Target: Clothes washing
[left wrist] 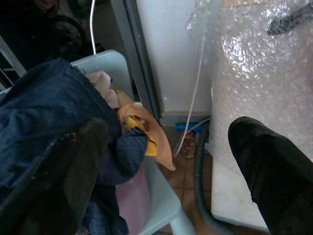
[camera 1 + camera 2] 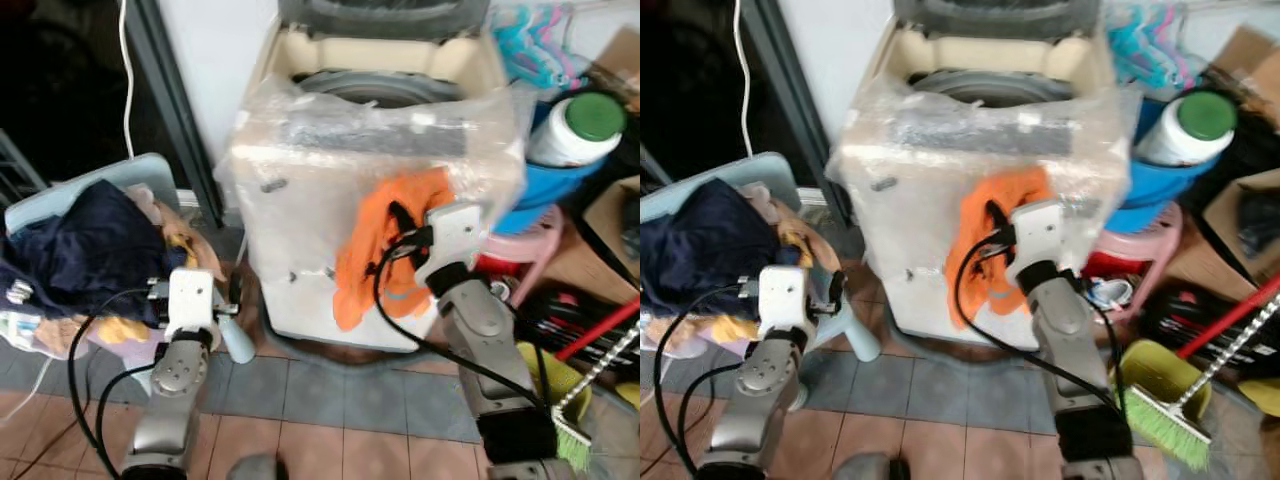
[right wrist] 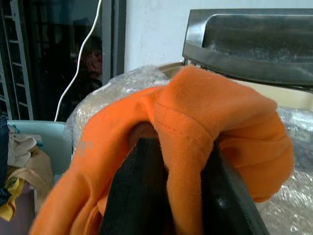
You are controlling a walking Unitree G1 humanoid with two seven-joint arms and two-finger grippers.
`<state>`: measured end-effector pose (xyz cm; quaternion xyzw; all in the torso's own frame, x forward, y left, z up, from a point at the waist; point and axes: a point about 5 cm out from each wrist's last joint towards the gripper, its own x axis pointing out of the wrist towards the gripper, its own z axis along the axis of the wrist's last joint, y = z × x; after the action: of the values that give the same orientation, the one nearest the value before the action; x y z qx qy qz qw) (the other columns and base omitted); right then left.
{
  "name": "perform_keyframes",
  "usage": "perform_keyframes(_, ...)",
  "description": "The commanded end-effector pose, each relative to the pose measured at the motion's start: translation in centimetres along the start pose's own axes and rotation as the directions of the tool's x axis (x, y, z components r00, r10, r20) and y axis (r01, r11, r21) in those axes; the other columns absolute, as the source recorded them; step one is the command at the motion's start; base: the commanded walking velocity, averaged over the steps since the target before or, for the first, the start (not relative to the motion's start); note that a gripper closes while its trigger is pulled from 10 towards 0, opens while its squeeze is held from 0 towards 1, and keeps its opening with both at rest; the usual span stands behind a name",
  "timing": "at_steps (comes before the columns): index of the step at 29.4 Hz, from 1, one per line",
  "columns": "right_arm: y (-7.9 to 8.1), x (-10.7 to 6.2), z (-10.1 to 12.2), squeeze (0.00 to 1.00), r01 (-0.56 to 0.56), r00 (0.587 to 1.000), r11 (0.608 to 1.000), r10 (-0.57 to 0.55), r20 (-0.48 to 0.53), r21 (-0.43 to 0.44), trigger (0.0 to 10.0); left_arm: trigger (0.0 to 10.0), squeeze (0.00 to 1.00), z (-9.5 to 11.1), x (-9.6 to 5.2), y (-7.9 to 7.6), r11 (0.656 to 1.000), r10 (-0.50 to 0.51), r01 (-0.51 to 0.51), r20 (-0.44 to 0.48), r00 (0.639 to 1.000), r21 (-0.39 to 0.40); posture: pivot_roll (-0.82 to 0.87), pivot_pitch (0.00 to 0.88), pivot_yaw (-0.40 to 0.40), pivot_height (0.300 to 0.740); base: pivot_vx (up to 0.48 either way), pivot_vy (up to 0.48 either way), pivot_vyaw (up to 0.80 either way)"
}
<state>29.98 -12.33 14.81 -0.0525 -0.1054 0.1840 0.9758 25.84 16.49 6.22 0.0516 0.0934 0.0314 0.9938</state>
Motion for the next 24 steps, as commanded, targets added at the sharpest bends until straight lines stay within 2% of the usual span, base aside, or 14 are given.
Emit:
perform_keyframes(1, -0.9, 0.3, 1.2, 0.00, 0.025, 0.998, 1.000, -0.024, 0.050, -0.015, 10.0, 10.0, 0.00, 0.0, 0.0, -0.7, 1.000, -0.024, 0.023, -0.006, 1.000, -0.018, -0.07, 0.000, 0.067, 0.740, 0.398, 0.266, 0.43)
perform_keyframes(6, -1.8, 1.3, 2.0, 0.00, 0.039, 0.997, 0.998, -0.035, 0.075, -0.044, 10.0, 10.0, 0.00, 0.0, 0.0, -1.3, 0.998, -0.060, 0.059, -0.009, 0.998, -0.023, -0.07, 0.000, 0.069, 0.740, 0.394, 0.272, 0.00)
perform_keyframes(7, -2.4, 1.9, 2.5, 0.00, 0.038, 0.995, 0.996, -0.031, 0.093, -0.078, 10.0, 10.0, 0.00, 0.1, 0.0, -1.6, 0.997, -0.079, 0.079, -0.004, 0.997, 0.001, -0.07, 0.000, 0.076, 0.740, 0.390, 0.000, 0.00)
perform_keyframes(10, -4.4, 3.5, 4.1, 0.00, 0.085, 0.988, 0.993, -0.074, 0.138, -0.079, 10.0, 10.0, 0.00, 0.2, 0.1, -2.0, 0.995, -0.100, 0.100, 0.003, 0.995, 0.009, -0.07, 0.000, 0.080, 0.740, 0.344, 0.000, 0.00)
perform_keyframes(11, -4.4, 3.5, 4.1, 0.00, 0.085, 0.988, 0.993, -0.074, 0.138, -0.079, 10.0, 10.0, 0.00, 0.2, 0.1, -2.0, 0.995, -0.100, 0.100, 0.003, 0.995, 0.009, -0.07, 0.000, 0.080, 0.740, 0.341, 0.000, 0.00)
perform_keyframes(12, -5.9, 5.1, 6.0, 0.00, 0.121, 0.978, 0.988, -0.102, 0.184, -0.092, 10.0, 10.0, 0.00, 0.2, 0.3, -2.1, 0.995, -0.101, 0.101, -0.003, 0.995, 0.001, -0.08, 0.000, 0.080, 0.740, 0.345, 0.000, 0.00)
perform_keyframes(14, -7.6, 7.4, 9.2, 0.00, 0.167, 0.960, 0.979, -0.134, 0.245, -0.120, 10.0, 10.0, 0.00, 0.2, 0.4, -2.5, 0.992, -0.123, 0.123, -0.006, 0.992, -0.002, -0.07, 0.000, 0.066, 0.740, 0.366, 0.000, 0.00)
perform_keyframes(15, -7.6, 7.4, 9.2, 0.00, 0.167, 0.960, 0.979, -0.134, 0.245, -0.120, 10.0, 10.0, 0.00, 0.2, 0.4, -2.5, 0.992, -0.123, 0.123, -0.006, 0.992, -0.002, -0.07, 0.000, 0.066, 0.740, 0.386, 0.000, 0.00)
perform_keyframes(17, -9.4, 9.1, 13.4, 0.00, 0.250, 0.922, 0.960, -0.197, 0.333, -0.126, 10.0, 10.0, 0.00, 0.5, 0.6, -2.8, 0.992, -0.129, 0.129, 0.003, 0.992, 0.004, -0.06, 0.000, 0.057, 0.740, 0.382, 0.000, 0.00)
perform_keyframes(20, -11.2, 9.6, 16.4, 0.00, 0.324, 0.875, 0.944, -0.272, 0.400, -0.068, 10.0, 10.0, 0.00, 0.5, 0.5, -2.8, 0.992, -0.129, 0.129, 0.011, 0.992, -0.004, -0.06, 0.000, 0.049, 0.740, 0.375, 0.000, 0.00)
perform_keyframes(21, -11.2, 9.6, 16.4, 0.00, 0.324, 0.875, 0.944, -0.272, 0.400, -0.068, 10.0, 10.0, 0.00, 0.5, 0.5, -2.8, 0.992, -0.129, 0.129, 0.011, 0.992, -0.004, -0.06, 0.000, 0.049, 0.740, 0.371, 0.000, 0.00)
perform_keyframes(22, -12.0, 9.6, 18.0, 0.00, 0.356, 0.846, 0.934, -0.303, 0.438, -0.041, 10.0, 10.0, 0.00, 0.6, 0.5, -2.8, 0.992, -0.128, 0.128, 0.011, 0.992, -0.014, -0.05, 0.000, 0.045, 0.740, 0.368, 0.000, 0.00)
perform_keyframes(23, -13.3, 9.4, 20.4, 0.00, 0.395, 0.796, 0.918, -0.346, 0.496, 0.005, 10.0, 10.0, 0.00, 0.5, 0.5, -2.8, 0.993, -0.118, 0.118, 0.012, 0.993, -0.017, -0.05, 0.000, 0.044, 0.740, 0.000, 0.000, 0.00)
perform_keyframes(24, -13.3, 9.4, 20.4, 0.00, 0.395, 0.796, 0.918, -0.346, 0.496, 0.005, 10.0, 10.0, 0.00, 0.5, 0.5, -2.8, 0.993, -0.118, 0.118, 0.012, 0.993, -0.017, -0.05, 0.000, 0.044, 0.740, 0.000, 0.000, 0.00)
